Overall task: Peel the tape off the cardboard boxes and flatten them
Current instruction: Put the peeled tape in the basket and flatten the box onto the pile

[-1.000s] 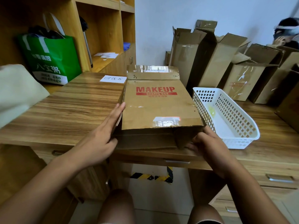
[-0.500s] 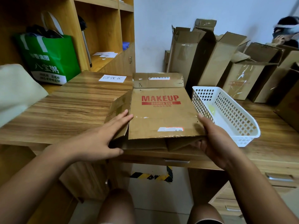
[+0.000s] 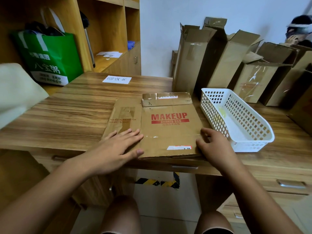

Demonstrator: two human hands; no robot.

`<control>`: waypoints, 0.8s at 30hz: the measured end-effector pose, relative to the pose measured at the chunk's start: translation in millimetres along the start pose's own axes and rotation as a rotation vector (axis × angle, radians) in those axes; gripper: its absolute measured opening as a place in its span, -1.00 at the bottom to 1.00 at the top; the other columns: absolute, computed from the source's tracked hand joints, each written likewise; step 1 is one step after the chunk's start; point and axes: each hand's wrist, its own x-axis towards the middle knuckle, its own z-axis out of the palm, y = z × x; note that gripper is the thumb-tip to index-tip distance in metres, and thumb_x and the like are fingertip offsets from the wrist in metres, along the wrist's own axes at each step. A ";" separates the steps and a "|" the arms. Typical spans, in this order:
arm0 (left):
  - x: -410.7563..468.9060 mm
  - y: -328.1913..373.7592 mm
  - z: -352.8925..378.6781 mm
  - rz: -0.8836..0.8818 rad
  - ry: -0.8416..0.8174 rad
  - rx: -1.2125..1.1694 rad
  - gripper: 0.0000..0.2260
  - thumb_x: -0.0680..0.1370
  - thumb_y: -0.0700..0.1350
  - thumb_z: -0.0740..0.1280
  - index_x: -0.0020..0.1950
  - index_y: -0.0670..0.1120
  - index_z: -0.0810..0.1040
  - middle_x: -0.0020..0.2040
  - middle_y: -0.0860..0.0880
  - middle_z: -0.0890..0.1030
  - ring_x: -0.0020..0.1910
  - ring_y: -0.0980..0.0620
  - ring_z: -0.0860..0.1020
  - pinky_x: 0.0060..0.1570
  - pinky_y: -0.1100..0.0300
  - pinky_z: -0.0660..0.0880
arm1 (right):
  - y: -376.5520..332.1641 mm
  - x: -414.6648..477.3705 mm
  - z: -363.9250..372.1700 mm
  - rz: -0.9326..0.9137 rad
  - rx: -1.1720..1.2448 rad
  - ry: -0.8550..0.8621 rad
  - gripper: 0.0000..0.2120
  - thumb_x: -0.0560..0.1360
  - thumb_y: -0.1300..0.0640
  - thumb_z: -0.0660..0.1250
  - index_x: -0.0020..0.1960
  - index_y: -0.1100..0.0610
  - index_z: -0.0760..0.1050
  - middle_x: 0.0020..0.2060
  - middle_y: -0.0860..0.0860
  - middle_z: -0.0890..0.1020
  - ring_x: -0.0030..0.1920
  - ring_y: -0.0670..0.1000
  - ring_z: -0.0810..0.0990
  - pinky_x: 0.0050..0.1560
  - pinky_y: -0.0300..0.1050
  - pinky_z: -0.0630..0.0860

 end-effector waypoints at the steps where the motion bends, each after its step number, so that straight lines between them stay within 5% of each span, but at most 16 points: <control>1: -0.1 -1.3 1.8 0.000 0.029 -0.027 -0.21 0.38 0.54 -0.31 0.58 0.32 -0.01 0.57 0.34 -0.07 0.54 0.34 -0.13 0.58 0.08 -0.13 | 0.9 -0.1 2.6 -0.010 -0.063 0.001 -0.57 0.61 0.08 0.31 0.45 0.16 0.45 0.35 0.15 0.47 0.22 0.08 0.52 0.20 -0.13 0.39; 5: -2.7 -3.6 4.4 -0.066 0.151 -0.148 -0.46 0.57 0.41 -0.12 0.53 0.35 0.18 0.51 0.34 0.17 0.53 0.31 0.07 0.57 0.07 -0.02 | 3.1 -1.1 9.0 -0.014 -0.204 0.010 -0.59 0.58 0.03 0.31 0.36 0.18 0.52 0.31 0.15 0.44 0.31 0.15 0.45 0.36 -0.03 0.38; 10: -5.3 -3.0 1.2 -0.264 0.434 -0.235 -0.62 0.63 0.07 0.28 0.45 0.24 0.39 0.41 0.14 0.49 0.38 0.06 0.44 0.30 -0.03 0.47 | -1.4 4.6 8.2 -0.019 -0.285 -0.002 -0.65 0.58 -0.05 0.31 0.27 0.14 0.53 0.20 0.10 0.54 0.22 0.13 0.48 0.24 0.00 0.45; 15: -3.5 -12.9 1.4 -0.387 0.441 -0.180 -0.44 0.54 0.23 0.33 0.50 0.13 0.34 0.50 0.14 0.33 0.46 0.06 0.32 0.38 -0.03 0.37 | -7.6 7.3 10.0 -0.013 -0.258 0.008 -0.59 0.56 -0.14 0.37 0.28 0.10 0.50 0.19 0.08 0.54 0.21 0.10 0.51 0.25 0.04 0.49; 24: -1.8 -28.5 -2.4 -0.383 0.511 -0.520 -0.40 0.33 0.16 0.58 0.35 0.18 0.52 0.50 0.16 0.32 0.45 0.04 0.32 0.38 -0.12 0.37 | -10.6 7.8 3.2 0.036 -0.039 -0.038 -0.37 0.53 -0.15 0.42 0.54 -0.07 0.32 0.42 0.11 0.38 0.33 0.10 0.48 0.28 0.01 0.44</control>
